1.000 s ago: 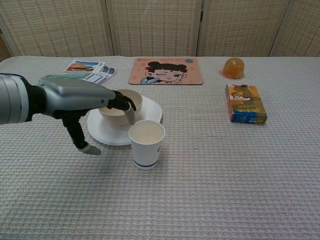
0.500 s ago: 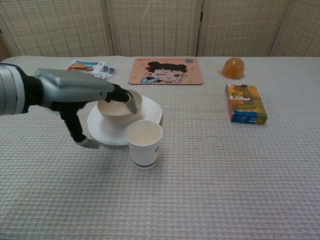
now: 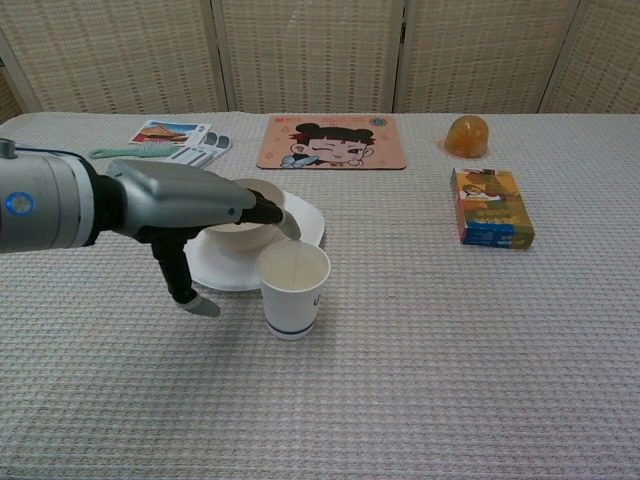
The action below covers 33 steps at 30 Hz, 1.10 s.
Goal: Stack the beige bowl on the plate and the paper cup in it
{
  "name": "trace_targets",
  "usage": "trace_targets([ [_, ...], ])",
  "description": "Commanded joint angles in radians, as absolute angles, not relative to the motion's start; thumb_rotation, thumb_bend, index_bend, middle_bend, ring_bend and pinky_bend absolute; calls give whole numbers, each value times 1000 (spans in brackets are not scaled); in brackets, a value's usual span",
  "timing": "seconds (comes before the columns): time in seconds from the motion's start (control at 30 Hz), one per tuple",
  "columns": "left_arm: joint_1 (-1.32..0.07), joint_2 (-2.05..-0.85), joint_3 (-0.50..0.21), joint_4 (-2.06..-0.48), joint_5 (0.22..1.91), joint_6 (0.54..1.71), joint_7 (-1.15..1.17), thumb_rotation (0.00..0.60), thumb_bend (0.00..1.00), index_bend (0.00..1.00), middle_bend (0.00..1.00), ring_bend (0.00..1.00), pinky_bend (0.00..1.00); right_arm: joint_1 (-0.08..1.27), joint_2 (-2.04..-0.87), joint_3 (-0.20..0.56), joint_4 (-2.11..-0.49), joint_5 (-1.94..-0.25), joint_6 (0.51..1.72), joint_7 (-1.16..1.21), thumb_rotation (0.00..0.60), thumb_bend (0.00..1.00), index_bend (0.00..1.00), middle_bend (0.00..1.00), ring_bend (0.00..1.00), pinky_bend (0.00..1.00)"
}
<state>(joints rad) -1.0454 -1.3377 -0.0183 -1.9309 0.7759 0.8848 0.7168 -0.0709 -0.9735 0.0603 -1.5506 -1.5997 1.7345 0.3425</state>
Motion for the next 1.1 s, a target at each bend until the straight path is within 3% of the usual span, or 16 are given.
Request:
trace_targets([
  [0.03,-1057,-1349,-18,-1919,767,879,720,600,258,129,109,0,201,-76,-973,61,-1547,-1599,1742,348,600,120,0,0,0,0],
  [1.1,-1128,-1379,6,-1890,713,889,734,600,258,175,109,0,201,-89,-973,61,-1536,-1615,1764,362,600,120,0,0,0,0],
])
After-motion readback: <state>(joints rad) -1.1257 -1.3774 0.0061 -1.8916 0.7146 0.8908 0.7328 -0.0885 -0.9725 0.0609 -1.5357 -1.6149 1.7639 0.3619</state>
